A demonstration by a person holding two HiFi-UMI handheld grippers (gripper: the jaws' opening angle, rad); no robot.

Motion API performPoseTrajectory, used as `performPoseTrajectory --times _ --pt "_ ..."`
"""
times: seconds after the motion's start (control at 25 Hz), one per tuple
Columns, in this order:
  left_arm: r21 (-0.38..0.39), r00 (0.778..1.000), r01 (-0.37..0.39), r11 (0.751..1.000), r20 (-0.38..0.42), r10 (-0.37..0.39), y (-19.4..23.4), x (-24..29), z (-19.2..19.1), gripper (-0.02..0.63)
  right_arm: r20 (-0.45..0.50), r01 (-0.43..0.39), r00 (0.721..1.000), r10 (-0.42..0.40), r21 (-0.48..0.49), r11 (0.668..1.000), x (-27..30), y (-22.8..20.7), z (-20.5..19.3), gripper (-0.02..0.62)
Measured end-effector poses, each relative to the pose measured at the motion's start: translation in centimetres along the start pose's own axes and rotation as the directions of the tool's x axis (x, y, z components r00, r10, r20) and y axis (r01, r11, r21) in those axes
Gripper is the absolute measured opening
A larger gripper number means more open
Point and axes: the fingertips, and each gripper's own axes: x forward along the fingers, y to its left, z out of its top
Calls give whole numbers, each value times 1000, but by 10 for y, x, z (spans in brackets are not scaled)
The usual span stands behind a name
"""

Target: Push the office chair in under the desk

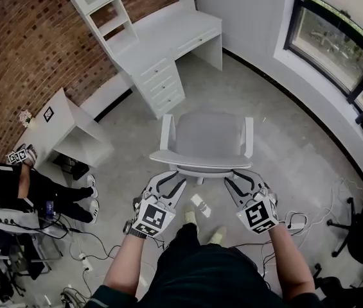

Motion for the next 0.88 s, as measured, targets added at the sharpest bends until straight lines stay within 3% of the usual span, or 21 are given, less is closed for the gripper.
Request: performPoseTrajectory --times 0.24,0.6,0.72,0.88 --pt "157 992 40 987 -127 -20 6 33 -48 143 -111 -43 993 29 -124 991 37 2 -34 124" --pt "278 972 105 955 -233 -39 51 60 -133 200 -298 -69 955 -5 -238 969 75 -4 -113 173" --pt "347 963 161 924 -261 -70 59 80 -153 212 -353 -113 935 0 -298 948 90 -3 -138 185" --pt "429 931 280 859 -339 -134 62 104 -186 212 -417 -154 909 -1 -340 928 110 -6 -161 189"
